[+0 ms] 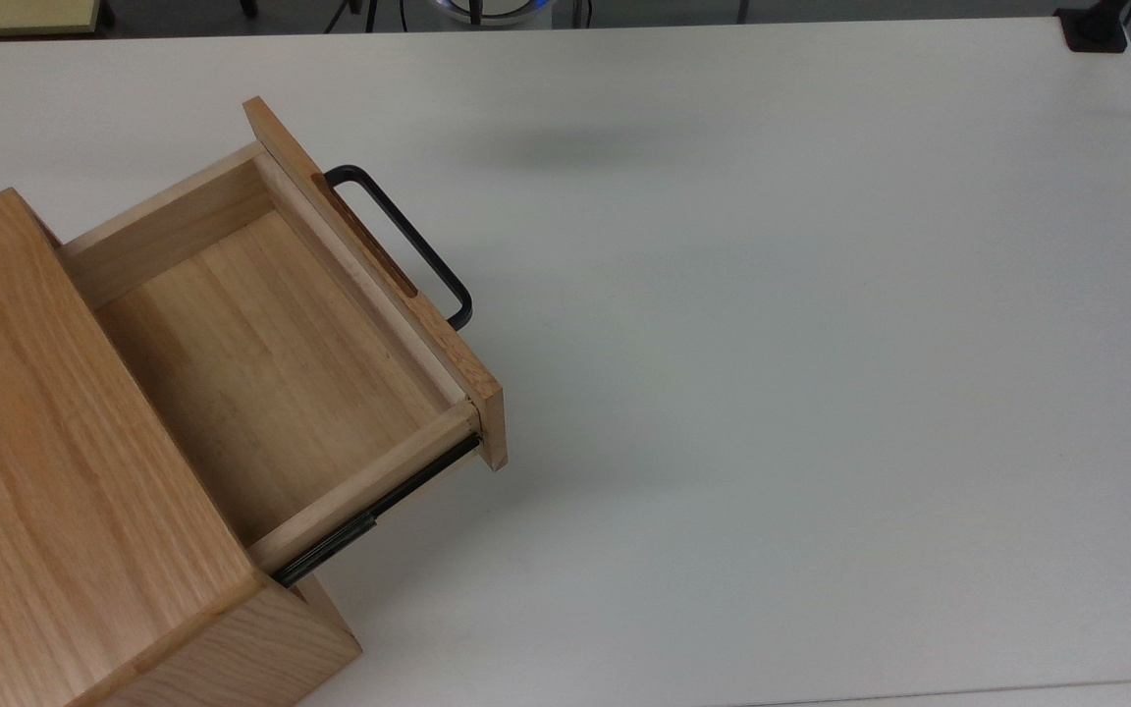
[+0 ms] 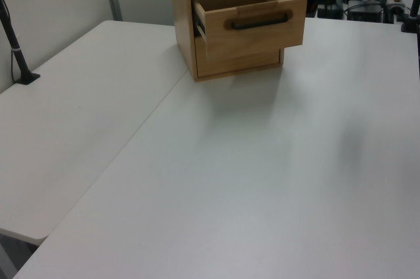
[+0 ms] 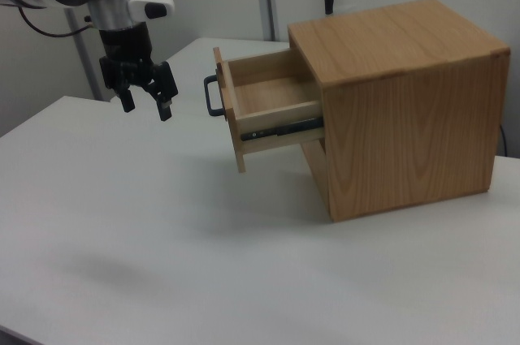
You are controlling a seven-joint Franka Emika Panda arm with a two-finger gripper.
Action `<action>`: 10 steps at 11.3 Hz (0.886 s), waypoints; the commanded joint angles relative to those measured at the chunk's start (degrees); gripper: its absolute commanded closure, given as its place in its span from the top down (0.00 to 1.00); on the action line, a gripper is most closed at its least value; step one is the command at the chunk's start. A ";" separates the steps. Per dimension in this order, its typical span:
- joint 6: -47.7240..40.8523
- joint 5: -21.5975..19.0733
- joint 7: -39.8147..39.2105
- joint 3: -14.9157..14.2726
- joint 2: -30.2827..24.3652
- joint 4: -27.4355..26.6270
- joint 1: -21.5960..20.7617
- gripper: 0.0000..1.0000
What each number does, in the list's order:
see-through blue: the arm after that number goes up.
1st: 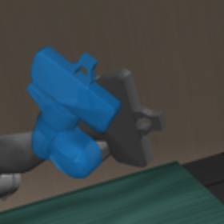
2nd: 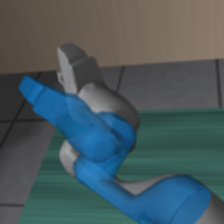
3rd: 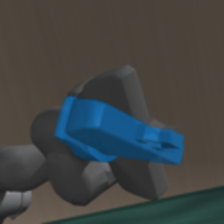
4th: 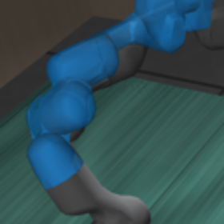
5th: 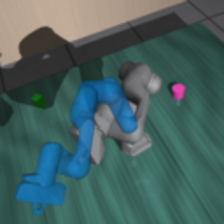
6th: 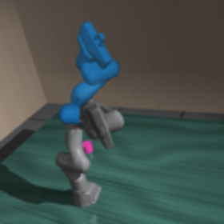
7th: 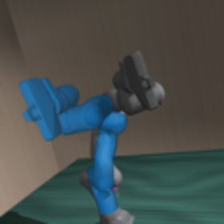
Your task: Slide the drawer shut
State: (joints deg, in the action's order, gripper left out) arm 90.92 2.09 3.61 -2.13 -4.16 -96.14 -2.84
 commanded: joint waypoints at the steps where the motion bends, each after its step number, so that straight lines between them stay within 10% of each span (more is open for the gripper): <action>1: -1.36 -0.51 -0.26 -0.24 -0.68 0.43 2.12 1.00; 7: 0.13 -0.59 -0.44 -0.07 -0.24 0.34 1.79 1.00; 10: 1.01 -1.12 -0.62 -0.07 0.20 0.34 1.96 0.27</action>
State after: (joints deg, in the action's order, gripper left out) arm 91.08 2.09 3.58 -2.19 -4.14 -96.02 -0.87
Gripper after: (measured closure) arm 0.189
